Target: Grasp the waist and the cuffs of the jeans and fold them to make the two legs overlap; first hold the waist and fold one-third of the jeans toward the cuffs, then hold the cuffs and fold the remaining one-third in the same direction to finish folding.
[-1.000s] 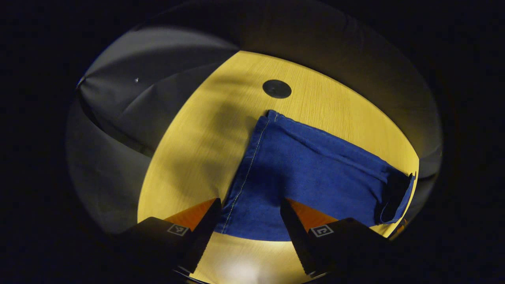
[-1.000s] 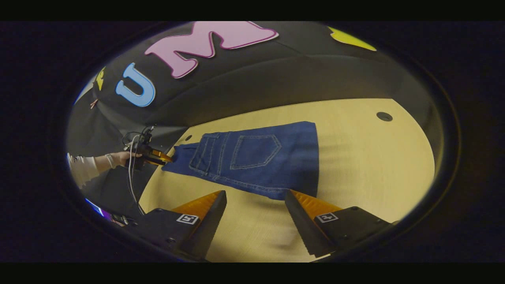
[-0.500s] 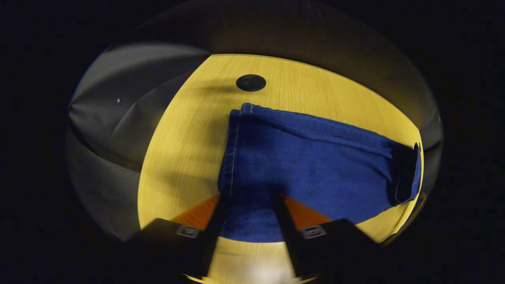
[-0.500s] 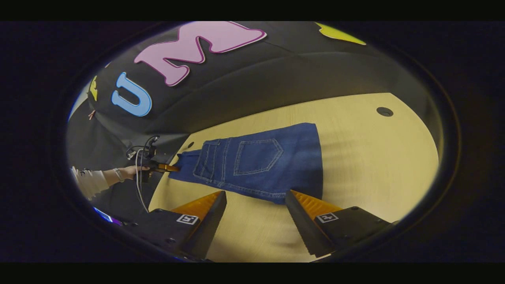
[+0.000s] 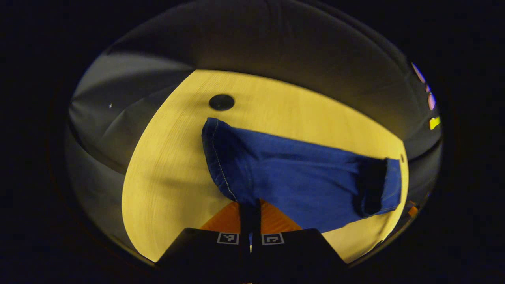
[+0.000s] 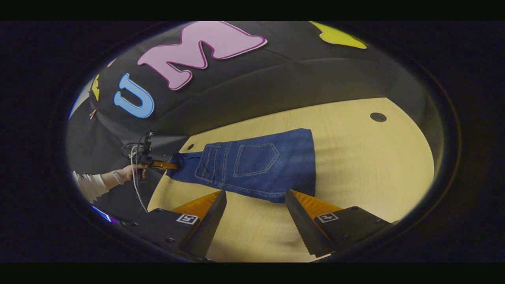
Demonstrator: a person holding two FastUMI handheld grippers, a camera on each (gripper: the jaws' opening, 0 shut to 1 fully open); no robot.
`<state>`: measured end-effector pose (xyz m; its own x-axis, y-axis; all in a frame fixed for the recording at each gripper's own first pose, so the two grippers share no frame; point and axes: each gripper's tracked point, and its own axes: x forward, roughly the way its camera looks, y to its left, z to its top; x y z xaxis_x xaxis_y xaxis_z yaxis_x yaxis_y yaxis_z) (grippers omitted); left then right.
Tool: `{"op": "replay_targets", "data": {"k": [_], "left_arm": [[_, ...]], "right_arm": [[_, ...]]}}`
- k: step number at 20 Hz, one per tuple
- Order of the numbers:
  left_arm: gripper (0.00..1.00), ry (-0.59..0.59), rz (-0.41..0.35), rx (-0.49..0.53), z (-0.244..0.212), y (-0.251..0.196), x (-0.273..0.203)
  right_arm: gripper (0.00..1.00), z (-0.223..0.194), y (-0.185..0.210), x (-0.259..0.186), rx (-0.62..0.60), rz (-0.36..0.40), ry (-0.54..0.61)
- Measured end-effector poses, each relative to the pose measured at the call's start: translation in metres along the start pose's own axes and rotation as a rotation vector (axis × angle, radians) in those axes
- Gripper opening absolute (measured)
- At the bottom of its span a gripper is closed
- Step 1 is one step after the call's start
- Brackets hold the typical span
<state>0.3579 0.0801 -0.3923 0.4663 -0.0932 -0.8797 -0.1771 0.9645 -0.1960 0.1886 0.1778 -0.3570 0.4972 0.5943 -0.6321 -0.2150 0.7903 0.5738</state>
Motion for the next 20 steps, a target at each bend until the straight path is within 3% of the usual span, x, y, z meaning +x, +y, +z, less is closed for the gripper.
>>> {"op": "replay_targets", "data": {"k": [2, 8, 13, 15, 20], "left_arm": [[0.07, -0.045, -0.077, 0.000, 0.013, -0.037, -0.027], [0.06, -0.139, -0.269, 0.143, 0.033, -0.180, -0.093], [0.06, -0.136, -0.404, 0.274, 0.010, -0.325, -0.092], [0.06, -0.118, -0.405, 0.341, -0.014, -0.362, -0.061], [0.06, -0.008, -0.285, 0.519, -0.075, -0.389, 0.023]], "right_arm": [[0.92, 0.006, 0.002, -0.007, 0.006, 0.000, -0.023], [0.92, 0.014, 0.016, -0.029, -0.004, 0.008, -0.061], [0.92, 0.014, 0.020, -0.058, -0.038, -0.004, -0.086], [0.92, 0.016, 0.014, -0.070, -0.056, -0.022, -0.101], [0.92, 0.018, -0.011, -0.097, -0.110, -0.084, -0.126]]}}
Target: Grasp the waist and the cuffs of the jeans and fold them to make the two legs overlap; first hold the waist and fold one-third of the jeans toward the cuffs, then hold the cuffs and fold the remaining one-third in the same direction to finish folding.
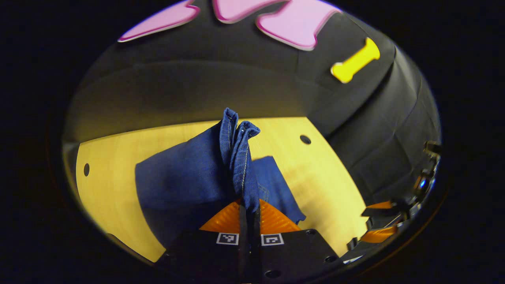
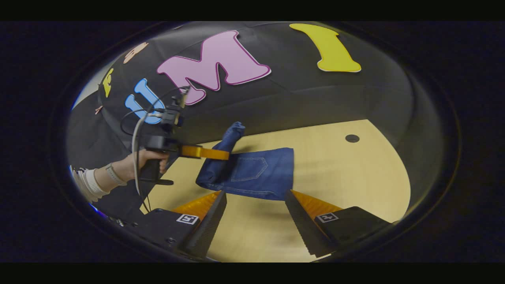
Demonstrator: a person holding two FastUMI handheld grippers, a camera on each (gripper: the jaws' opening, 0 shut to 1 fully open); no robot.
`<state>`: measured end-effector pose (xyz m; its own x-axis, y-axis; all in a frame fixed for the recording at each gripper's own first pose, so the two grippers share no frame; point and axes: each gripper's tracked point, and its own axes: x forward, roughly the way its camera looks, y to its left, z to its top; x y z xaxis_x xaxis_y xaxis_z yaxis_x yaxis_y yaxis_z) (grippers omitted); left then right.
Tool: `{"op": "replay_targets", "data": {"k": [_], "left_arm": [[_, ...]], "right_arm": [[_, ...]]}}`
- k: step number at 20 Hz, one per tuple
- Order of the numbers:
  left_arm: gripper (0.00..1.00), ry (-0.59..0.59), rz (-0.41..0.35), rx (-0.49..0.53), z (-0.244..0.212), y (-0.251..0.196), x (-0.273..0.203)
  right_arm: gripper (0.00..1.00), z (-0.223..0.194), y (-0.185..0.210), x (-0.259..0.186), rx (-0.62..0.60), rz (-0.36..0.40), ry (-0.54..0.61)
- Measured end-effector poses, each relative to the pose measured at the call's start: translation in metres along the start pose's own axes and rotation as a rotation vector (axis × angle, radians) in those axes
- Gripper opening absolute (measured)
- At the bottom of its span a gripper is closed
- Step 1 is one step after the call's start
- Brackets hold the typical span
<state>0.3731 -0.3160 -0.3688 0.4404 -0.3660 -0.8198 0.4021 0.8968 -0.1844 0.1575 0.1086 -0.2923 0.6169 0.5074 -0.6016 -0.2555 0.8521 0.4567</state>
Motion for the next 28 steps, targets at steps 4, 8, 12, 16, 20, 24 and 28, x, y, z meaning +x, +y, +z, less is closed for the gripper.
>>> {"op": "replay_targets", "data": {"k": [4, 8, 12, 16, 20, 24, 28], "left_arm": [[0.08, 0.061, 0.098, 0.088, -0.032, 0.008, 0.036], [0.25, 0.047, 0.047, 0.021, -0.042, -0.008, 0.048], [0.92, -0.128, 0.062, 0.027, -0.019, -0.019, 0.011], [0.97, -0.389, 0.141, 0.126, 0.002, -0.038, -0.084], [0.97, -0.557, 0.201, 0.151, -0.020, -0.064, -0.192], [0.97, -0.636, 0.216, 0.125, -0.066, -0.090, -0.276], [0.97, -0.711, 0.260, 0.108, -0.114, -0.112, -0.343]], "right_arm": [[0.92, -0.004, -0.017, -0.013, -0.010, -0.029, -0.001], [0.92, 0.002, -0.033, -0.015, -0.051, -0.070, -0.023], [0.92, 0.023, -0.028, -0.013, -0.064, -0.081, -0.097], [0.92, 0.051, -0.016, -0.023, -0.155, -0.136, -0.216], [0.98, 0.080, 0.021, -0.056, -0.269, -0.171, -0.332], [0.98, 0.093, 0.062, -0.111, -0.261, -0.210, -0.469], [1.00, 0.082, 0.098, -0.175, -0.306, -0.284, -0.582]]}}
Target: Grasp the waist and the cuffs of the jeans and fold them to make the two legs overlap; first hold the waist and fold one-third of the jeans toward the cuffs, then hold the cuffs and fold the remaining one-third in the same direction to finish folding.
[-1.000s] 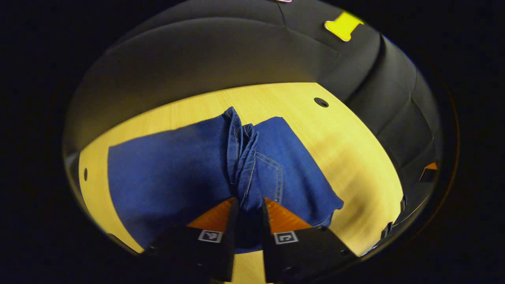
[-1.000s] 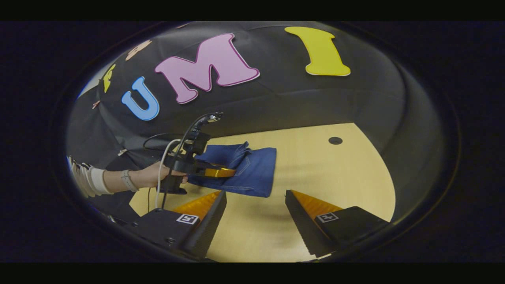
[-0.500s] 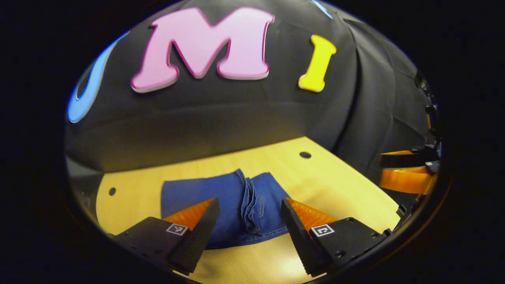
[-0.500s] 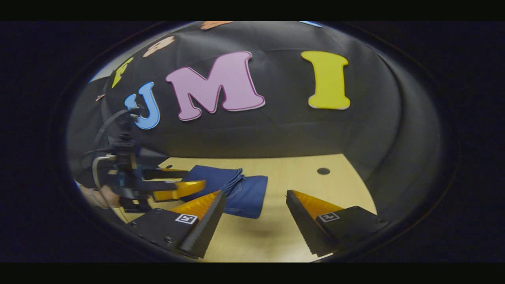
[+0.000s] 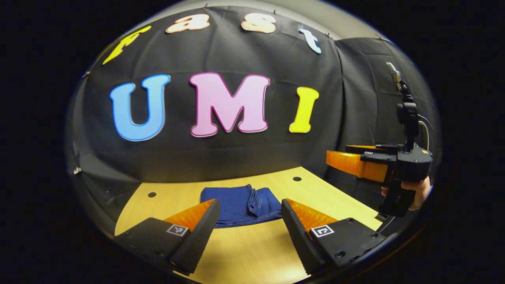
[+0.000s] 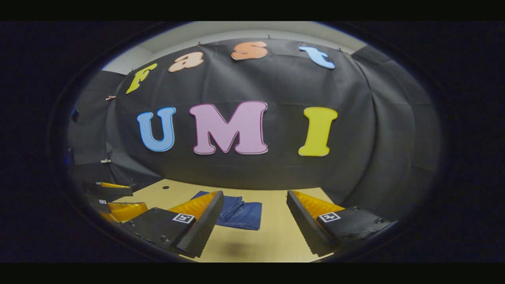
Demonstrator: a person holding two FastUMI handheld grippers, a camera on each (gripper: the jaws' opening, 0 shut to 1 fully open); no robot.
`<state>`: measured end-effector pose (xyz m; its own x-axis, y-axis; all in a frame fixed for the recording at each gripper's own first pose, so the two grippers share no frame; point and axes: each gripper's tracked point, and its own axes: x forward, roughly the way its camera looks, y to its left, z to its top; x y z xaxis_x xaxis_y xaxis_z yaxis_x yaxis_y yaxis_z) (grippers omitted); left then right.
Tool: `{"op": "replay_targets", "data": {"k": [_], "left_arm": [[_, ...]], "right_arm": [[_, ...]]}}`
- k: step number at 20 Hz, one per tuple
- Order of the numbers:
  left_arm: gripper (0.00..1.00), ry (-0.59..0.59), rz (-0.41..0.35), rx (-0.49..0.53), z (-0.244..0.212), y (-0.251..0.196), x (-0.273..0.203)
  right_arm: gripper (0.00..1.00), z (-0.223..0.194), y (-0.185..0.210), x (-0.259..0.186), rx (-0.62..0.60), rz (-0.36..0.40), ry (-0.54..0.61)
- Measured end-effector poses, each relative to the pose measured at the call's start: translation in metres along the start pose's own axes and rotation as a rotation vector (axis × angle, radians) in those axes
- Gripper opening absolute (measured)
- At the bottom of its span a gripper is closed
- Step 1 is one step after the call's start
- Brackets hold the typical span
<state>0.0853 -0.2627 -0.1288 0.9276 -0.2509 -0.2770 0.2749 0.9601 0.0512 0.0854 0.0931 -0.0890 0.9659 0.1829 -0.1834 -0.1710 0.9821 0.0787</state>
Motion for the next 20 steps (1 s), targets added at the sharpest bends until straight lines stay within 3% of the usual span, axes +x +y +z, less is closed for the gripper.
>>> {"op": "replay_targets", "data": {"k": [4, 5, 6, 8, 12, 14, 15, 16, 17, 20], "left_arm": [[0.97, -0.084, 0.029, 0.062, 0.007, -0.015, -0.070], [0.96, -0.093, 0.020, 0.060, 0.011, -0.020, -0.086], [0.92, -0.102, 0.019, 0.058, 0.013, -0.023, -0.099], [0.96, -0.126, 0.018, 0.056, 0.017, -0.025, -0.122], [0.92, -0.165, 0.039, 0.025, 0.028, -0.028, -0.154], [0.92, -0.178, 0.073, 0.010, 0.034, -0.022, -0.163], [0.92, -0.189, 0.091, 0.004, 0.039, -0.021, -0.168], [0.95, -0.195, 0.111, -0.002, 0.041, -0.019, -0.170], [0.95, -0.195, 0.135, -0.007, 0.043, -0.016, -0.172], [0.92, -0.192, 0.205, -0.021, 0.049, -0.015, -0.173]], "right_arm": [[0.98, 0.023, 0.028, -0.072, -0.040, -0.009, -0.065], [0.91, 0.027, 0.033, -0.086, -0.046, -0.012, -0.073], [0.96, 0.031, 0.040, -0.102, -0.045, -0.008, -0.085], [0.95, 0.035, 0.046, -0.130, -0.049, -0.010, -0.098], [0.99, 0.038, 0.060, -0.147, -0.075, 0.011, -0.093], [0.91, 0.042, 0.070, -0.147, -0.090, 0.036, -0.100], [0.90, 0.045, 0.077, -0.144, -0.097, 0.059, -0.101], [0.95, 0.046, 0.083, -0.141, -0.099, 0.087, -0.105], [0.92, 0.048, 0.090, -0.138, -0.097, 0.118, -0.107], [0.97, 0.053, 0.105, -0.132, -0.076, 0.214, -0.103]]}}
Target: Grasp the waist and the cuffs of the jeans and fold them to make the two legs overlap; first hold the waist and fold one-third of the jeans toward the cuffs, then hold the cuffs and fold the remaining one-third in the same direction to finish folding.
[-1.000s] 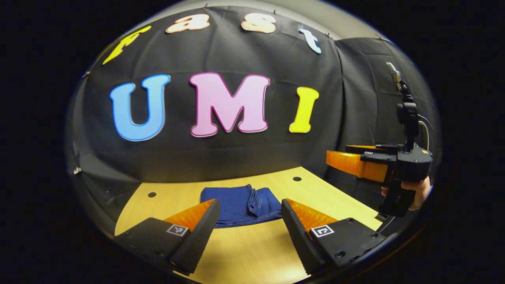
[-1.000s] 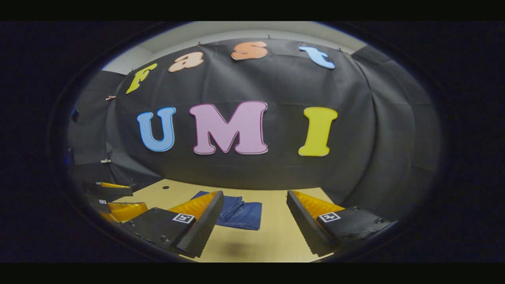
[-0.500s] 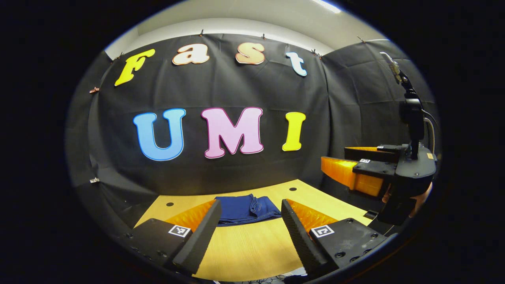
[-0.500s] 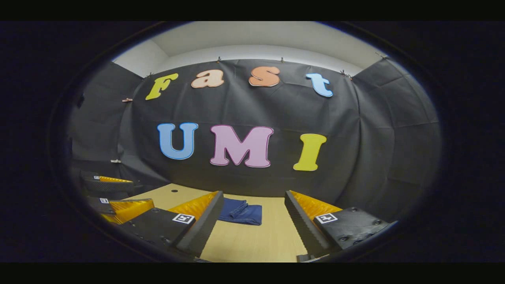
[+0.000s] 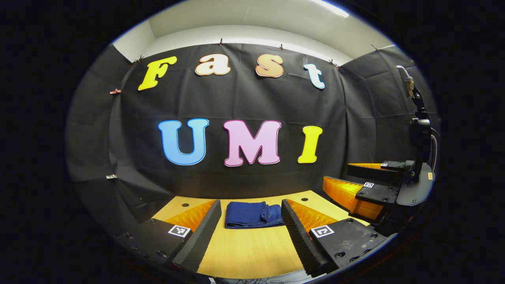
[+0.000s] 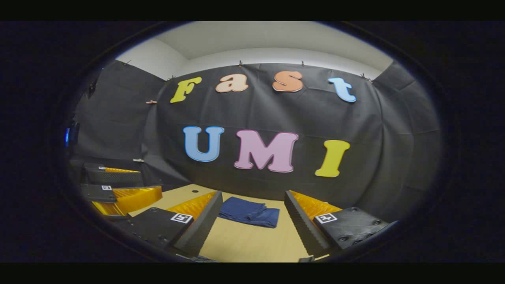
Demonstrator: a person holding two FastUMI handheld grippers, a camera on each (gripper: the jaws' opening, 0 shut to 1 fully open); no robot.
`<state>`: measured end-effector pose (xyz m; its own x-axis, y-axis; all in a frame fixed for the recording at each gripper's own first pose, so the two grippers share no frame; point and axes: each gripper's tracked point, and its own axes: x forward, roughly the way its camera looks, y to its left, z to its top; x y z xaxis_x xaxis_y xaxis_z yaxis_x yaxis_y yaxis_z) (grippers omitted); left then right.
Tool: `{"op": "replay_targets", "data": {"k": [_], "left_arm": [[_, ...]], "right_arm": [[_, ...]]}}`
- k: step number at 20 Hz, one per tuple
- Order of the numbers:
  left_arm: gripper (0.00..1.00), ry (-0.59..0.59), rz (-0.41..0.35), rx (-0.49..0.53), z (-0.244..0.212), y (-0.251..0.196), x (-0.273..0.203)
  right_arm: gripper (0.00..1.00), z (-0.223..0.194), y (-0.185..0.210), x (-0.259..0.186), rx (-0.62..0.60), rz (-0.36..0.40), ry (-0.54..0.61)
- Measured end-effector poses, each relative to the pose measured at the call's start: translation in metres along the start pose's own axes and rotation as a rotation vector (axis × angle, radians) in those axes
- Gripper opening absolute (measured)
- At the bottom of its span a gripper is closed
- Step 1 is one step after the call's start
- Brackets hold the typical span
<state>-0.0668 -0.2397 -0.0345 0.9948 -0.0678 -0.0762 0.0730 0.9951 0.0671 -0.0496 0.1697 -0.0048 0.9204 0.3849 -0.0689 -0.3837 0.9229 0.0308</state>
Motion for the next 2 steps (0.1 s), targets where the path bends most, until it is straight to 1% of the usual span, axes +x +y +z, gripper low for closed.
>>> {"op": "replay_targets", "data": {"k": [1, 2], "left_arm": [[0.95, 0.016, 0.021, -0.006, 0.0007, -0.0032, -0.0008], [0.95, 0.022, 0.030, -0.019, 0.0005, -0.0082, -0.0024]], "right_arm": [[0.97, 0.0047, -0.0040, 0.0007, 0.003, 0.019, -0.006], [0.95, 0.0086, -0.0100, 0.0020, 0.001, 0.029, -0.012]]}}
